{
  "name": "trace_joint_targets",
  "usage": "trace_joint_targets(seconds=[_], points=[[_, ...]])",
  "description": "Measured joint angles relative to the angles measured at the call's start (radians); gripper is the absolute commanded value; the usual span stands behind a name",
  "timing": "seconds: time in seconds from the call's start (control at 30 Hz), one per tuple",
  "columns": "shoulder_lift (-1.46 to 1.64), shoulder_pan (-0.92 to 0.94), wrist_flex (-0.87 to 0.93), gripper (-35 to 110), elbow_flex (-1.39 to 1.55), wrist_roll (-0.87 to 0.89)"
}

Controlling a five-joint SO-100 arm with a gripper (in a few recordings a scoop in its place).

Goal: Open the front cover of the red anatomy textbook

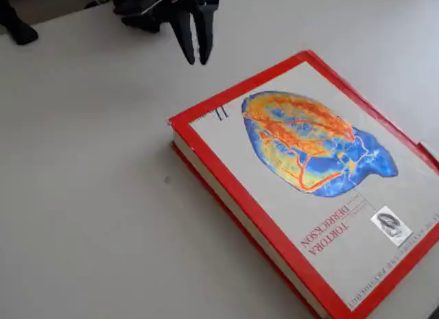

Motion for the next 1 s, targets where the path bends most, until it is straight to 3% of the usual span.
trace_joint_targets(seconds=[0.4,0.77,1.0], points=[[-0.675,0.025,-0.334,18,-0.295,0.000],[-1.048,0.086,-0.509,18,-0.402,-0.020],[-1.126,0.120,-0.583,18,-0.423,-0.037]])
